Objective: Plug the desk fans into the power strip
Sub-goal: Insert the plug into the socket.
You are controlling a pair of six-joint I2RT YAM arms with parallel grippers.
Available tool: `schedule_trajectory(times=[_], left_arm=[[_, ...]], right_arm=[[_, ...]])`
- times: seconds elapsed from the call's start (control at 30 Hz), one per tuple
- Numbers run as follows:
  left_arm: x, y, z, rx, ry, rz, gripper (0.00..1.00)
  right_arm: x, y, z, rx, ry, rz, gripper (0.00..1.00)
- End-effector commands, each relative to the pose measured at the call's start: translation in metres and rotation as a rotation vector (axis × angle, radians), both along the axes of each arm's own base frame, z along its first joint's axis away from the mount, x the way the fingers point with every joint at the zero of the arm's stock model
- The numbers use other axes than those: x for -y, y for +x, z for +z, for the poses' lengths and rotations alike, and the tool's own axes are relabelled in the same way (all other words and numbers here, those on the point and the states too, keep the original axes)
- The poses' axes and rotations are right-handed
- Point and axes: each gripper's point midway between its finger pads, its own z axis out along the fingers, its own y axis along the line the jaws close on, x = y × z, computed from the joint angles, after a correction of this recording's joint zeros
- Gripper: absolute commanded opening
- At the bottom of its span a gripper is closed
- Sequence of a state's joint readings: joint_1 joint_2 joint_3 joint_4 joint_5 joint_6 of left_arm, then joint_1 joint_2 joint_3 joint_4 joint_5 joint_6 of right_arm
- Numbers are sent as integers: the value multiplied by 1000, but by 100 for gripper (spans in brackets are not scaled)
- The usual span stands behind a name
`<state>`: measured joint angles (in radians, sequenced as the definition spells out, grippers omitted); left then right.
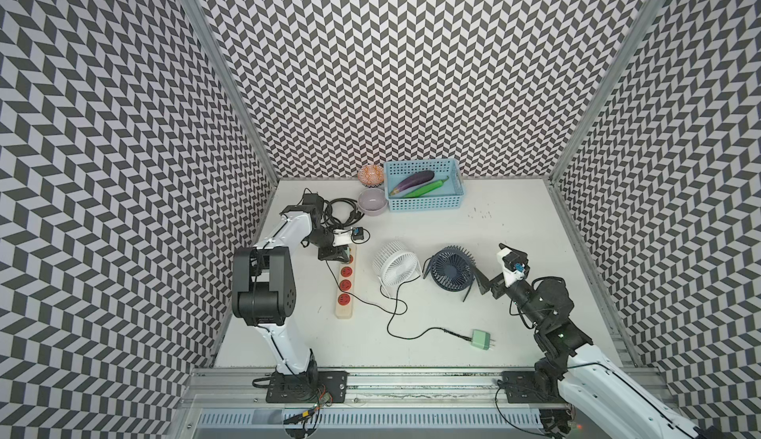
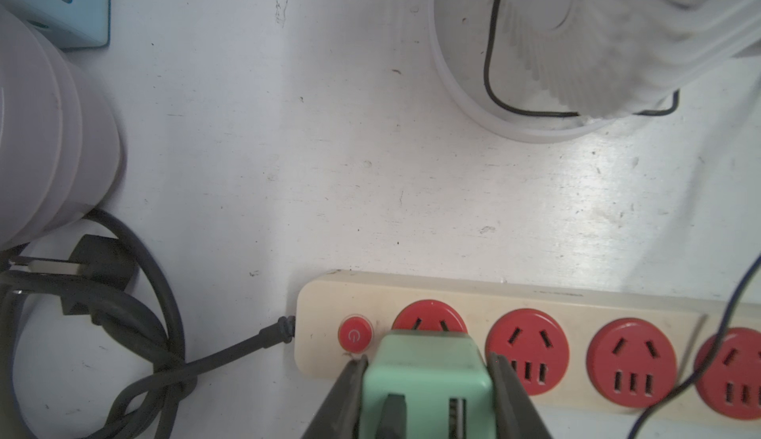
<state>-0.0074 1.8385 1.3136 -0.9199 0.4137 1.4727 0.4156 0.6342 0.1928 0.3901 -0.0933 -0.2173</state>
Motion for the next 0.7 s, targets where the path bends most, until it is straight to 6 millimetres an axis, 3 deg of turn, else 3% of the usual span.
schedule_trajectory(times=[0.0,0.17,0.4,0.53,0.67], left_arm=[[-15,-33,-76,-209,169,-7,0],[-3,-32,-76,-203,169,-22,0],[-9,-38,-65,-173,174,-14,0],[-10,-27,-46,-123,149,9,17],[-8,-16,-26,-77,126,12,25]], right_arm=[[2,0,7,37,15,-9,100],[3,0,6,36,13,-13,100],[2,-1,8,41,17,-6,100],[2,-1,9,41,18,-6,100],[2,-2,8,41,17,-6,99]])
